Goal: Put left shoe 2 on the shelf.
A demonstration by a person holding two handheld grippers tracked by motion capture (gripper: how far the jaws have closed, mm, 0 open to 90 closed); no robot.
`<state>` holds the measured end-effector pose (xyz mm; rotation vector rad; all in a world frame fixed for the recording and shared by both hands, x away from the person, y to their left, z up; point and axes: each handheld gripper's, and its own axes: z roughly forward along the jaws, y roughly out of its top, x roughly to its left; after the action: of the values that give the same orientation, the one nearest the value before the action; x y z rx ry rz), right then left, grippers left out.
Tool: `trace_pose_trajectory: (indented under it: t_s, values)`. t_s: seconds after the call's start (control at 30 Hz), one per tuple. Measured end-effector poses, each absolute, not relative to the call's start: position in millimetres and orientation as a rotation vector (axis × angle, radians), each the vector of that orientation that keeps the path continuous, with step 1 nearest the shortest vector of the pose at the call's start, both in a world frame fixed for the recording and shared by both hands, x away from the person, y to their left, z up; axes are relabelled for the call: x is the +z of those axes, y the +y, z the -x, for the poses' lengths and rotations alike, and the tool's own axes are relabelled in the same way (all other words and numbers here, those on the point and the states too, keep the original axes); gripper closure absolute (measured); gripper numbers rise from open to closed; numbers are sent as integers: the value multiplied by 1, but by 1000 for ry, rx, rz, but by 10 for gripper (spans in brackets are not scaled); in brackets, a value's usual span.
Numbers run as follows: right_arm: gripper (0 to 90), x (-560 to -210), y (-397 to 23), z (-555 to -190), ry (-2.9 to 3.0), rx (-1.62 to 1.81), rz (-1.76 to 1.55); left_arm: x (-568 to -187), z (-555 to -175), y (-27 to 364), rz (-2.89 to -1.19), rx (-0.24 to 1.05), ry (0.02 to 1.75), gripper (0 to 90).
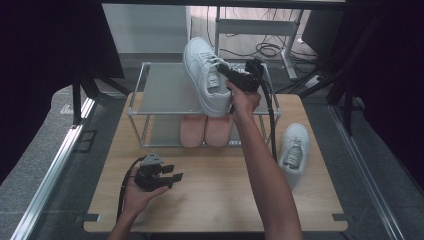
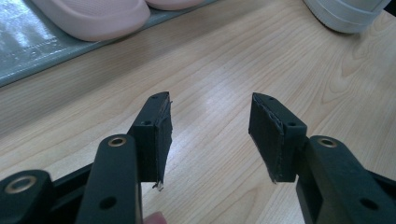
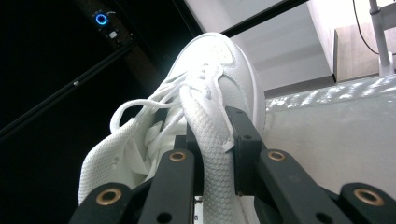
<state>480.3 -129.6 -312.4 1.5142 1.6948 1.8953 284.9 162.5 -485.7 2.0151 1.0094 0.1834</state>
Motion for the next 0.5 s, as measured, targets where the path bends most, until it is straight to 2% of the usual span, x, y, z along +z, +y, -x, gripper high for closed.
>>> trace_pose_trajectory:
  t_s: [0.5]
  values:
    - [803,-327,-88,-518,1674,1844,-1623,-490,-284,161,-2022,176,1010,497]
